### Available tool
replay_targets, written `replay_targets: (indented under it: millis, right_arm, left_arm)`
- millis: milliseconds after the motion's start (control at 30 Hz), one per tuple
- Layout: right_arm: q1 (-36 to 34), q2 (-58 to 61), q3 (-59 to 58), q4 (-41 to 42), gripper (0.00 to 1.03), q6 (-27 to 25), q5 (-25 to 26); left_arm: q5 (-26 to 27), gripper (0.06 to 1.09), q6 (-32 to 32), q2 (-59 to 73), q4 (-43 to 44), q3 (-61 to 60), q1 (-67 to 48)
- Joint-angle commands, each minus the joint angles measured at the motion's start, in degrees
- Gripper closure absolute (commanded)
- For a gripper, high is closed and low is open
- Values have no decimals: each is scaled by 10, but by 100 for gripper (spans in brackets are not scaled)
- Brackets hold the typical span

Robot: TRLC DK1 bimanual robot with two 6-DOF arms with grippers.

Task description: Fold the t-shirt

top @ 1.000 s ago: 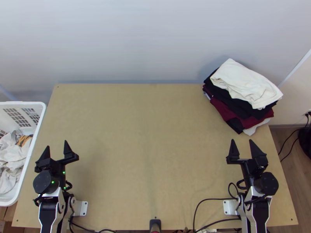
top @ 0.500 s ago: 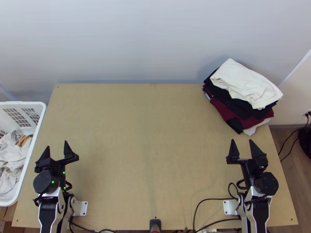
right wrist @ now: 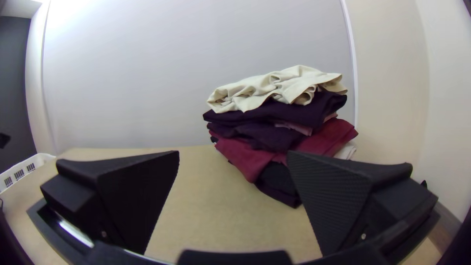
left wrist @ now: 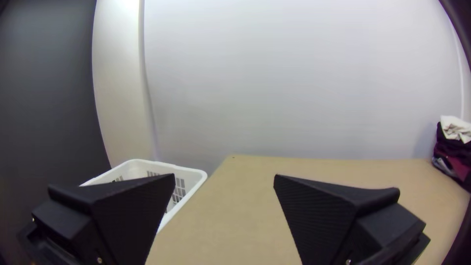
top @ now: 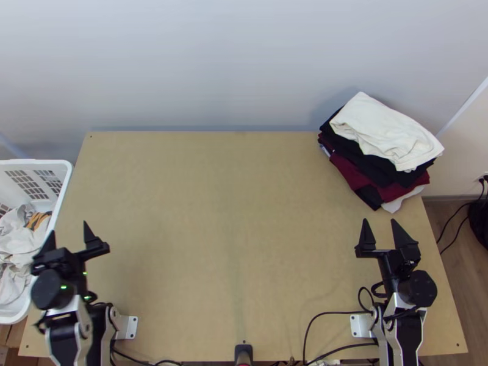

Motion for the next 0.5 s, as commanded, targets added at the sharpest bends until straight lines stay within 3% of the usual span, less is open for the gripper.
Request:
replay_targets:
  millis: [0, 133, 200, 333, 467]
  right_arm:
    - [4, -2, -8, 2, 4, 9, 4]
    - [4, -2, -8, 2, 4, 9, 3]
    - [4, -1, -8, 2, 4, 9, 3]
    - [4, -2, -8, 2, 4, 9, 3]
    - [4, -2, -8, 2, 4, 9, 3]
  left_arm:
    - [11, 10, -24, 75, -45, 95, 2]
    - [11, 10, -54, 165, -85, 166, 23]
    - [39, 10, -57, 187, -89, 181, 49]
    - [140, 10, -55, 220, -91, 189, 148]
    - [280, 10, -45, 295, -88, 205, 302]
